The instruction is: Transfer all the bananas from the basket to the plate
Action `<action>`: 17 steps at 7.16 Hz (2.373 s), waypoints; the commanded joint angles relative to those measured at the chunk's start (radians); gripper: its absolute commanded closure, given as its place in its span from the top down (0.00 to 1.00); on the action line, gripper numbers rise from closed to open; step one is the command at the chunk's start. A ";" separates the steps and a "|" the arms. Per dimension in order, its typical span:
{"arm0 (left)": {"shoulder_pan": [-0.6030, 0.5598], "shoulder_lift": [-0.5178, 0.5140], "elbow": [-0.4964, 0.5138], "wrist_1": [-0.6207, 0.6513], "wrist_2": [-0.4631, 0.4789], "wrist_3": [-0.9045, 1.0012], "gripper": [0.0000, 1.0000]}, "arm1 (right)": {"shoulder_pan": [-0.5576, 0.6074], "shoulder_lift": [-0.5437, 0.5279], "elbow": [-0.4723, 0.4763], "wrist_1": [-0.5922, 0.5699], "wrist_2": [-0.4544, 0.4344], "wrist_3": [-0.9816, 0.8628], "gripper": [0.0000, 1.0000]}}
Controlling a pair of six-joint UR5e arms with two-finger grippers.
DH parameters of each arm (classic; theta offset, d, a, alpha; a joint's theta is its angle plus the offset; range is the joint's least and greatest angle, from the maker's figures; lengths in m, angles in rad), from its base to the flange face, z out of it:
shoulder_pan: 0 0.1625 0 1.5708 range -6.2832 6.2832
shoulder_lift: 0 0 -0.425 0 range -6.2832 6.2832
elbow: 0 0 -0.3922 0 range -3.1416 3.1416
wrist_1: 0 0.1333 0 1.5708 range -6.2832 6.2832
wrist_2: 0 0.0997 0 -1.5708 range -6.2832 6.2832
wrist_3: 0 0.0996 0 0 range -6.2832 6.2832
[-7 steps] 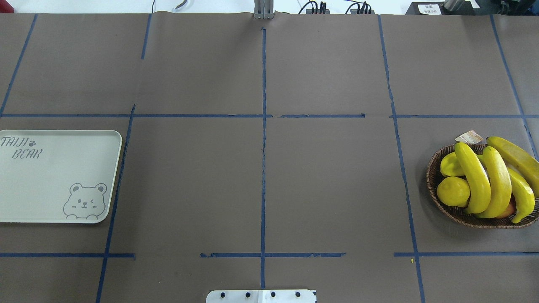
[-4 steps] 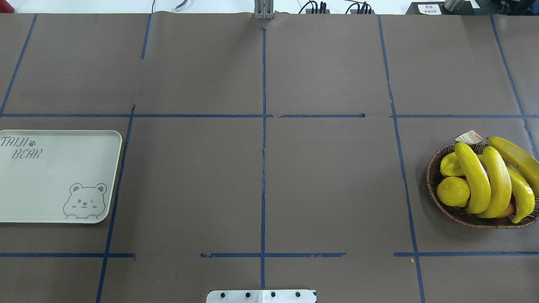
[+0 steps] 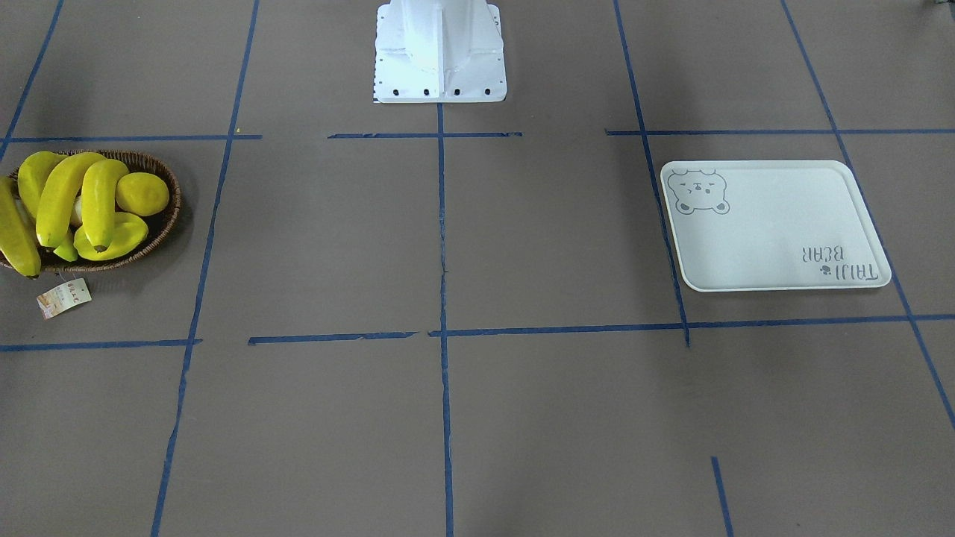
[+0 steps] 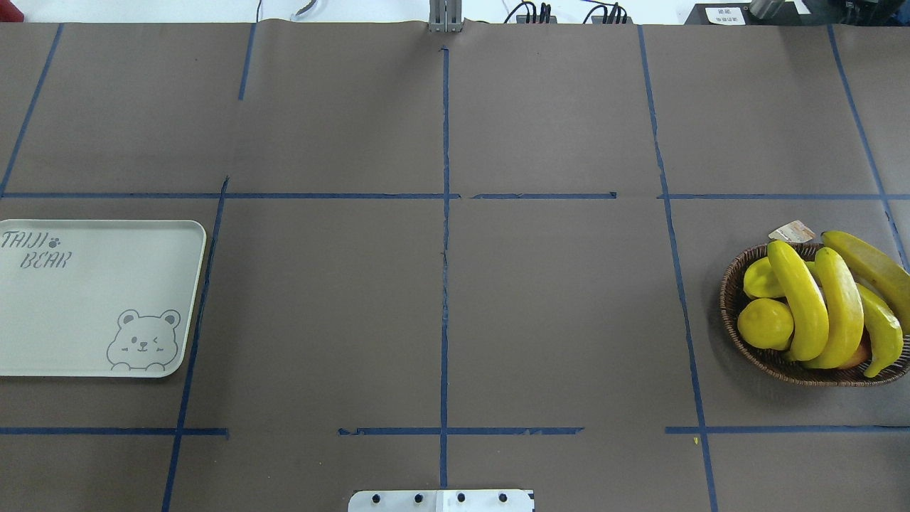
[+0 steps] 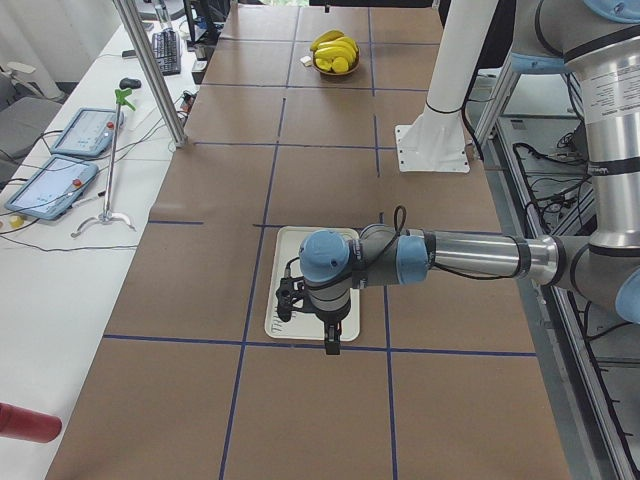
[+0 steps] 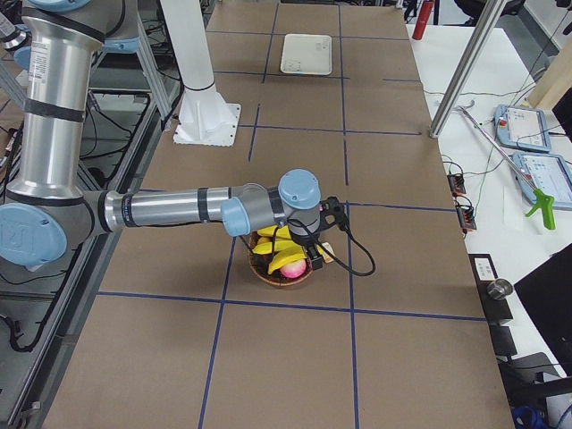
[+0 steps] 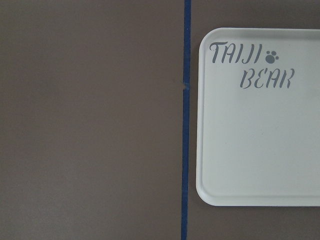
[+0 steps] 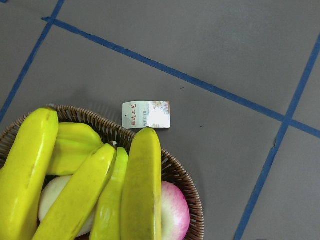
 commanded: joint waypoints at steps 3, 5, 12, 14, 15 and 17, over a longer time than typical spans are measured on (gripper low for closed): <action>0.002 0.000 0.002 -0.001 0.000 0.000 1.00 | -0.156 -0.062 0.003 0.081 -0.110 0.062 0.97; 0.002 0.000 0.002 0.001 0.000 0.000 1.00 | -0.209 -0.060 -0.006 0.078 -0.175 0.066 0.95; 0.002 0.000 0.005 0.001 0.000 0.000 1.00 | -0.261 -0.055 -0.061 0.077 -0.215 0.052 0.78; 0.002 0.000 0.005 0.001 0.000 0.000 1.00 | -0.267 -0.055 -0.063 0.078 -0.213 0.053 0.71; 0.002 0.000 0.005 0.001 0.000 0.000 1.00 | -0.267 -0.054 -0.063 0.078 -0.213 0.055 0.63; 0.002 0.000 0.005 0.001 0.000 0.000 1.00 | -0.267 -0.054 -0.058 0.080 -0.212 0.059 0.12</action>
